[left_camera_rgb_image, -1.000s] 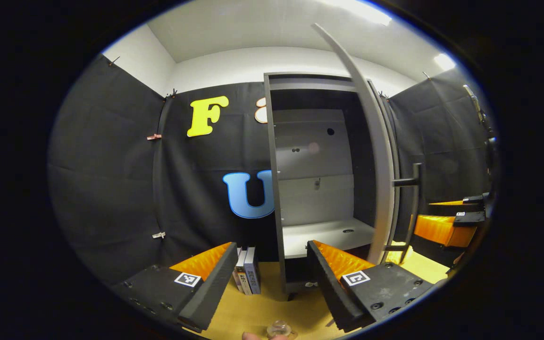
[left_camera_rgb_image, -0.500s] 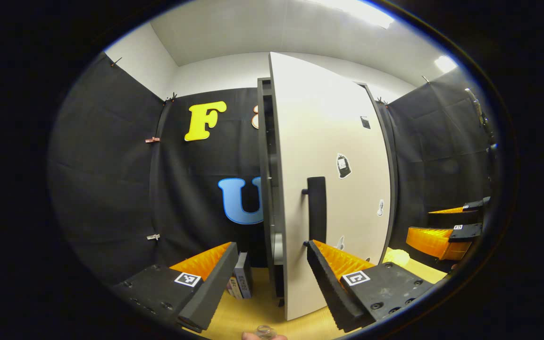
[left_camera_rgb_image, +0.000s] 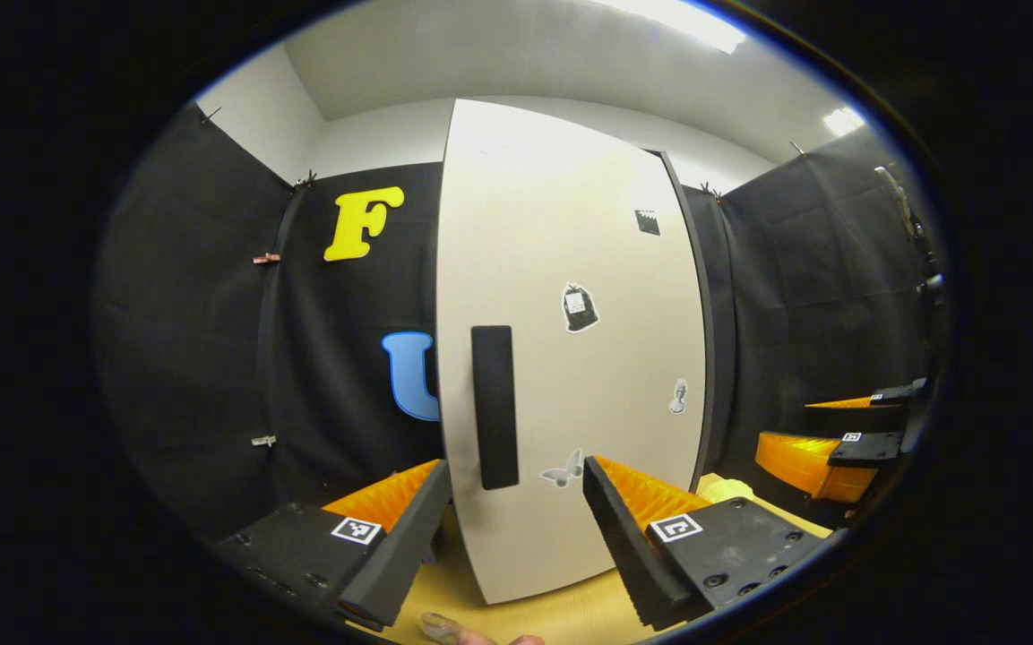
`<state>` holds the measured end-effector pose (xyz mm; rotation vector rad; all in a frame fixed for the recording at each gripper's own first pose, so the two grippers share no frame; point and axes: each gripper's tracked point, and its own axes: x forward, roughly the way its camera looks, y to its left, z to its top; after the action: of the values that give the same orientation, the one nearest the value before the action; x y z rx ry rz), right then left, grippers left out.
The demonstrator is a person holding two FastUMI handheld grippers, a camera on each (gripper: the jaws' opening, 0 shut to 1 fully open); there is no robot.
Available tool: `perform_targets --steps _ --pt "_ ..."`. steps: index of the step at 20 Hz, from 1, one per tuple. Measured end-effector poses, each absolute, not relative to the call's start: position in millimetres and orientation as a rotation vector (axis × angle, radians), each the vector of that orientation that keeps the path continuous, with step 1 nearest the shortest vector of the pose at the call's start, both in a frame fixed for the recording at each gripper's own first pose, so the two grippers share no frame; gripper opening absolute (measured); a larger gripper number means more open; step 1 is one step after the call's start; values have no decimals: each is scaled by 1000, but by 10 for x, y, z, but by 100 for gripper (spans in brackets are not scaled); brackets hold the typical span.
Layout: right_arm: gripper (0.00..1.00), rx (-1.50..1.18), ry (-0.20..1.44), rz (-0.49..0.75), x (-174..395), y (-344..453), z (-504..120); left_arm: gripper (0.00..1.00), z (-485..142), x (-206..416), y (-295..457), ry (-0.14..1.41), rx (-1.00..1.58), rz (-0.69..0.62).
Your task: Open the cabinet door with the right hand, grasp the bottle in the cabinet with the left hand and place it on the coaster, then close the cabinet door with the right hand.
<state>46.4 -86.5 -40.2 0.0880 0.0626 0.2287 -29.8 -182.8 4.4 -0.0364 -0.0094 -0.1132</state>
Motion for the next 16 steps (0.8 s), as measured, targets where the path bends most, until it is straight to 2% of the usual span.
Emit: perform_targets --steps 10,16 --pt "99 117 49 269 357 -1191 -430 93 -117 -431 -2051 18 -17 -15" --pt "98 143 62 289 332 -1274 -465 93 -103 -489 -2229 27 5 -15"
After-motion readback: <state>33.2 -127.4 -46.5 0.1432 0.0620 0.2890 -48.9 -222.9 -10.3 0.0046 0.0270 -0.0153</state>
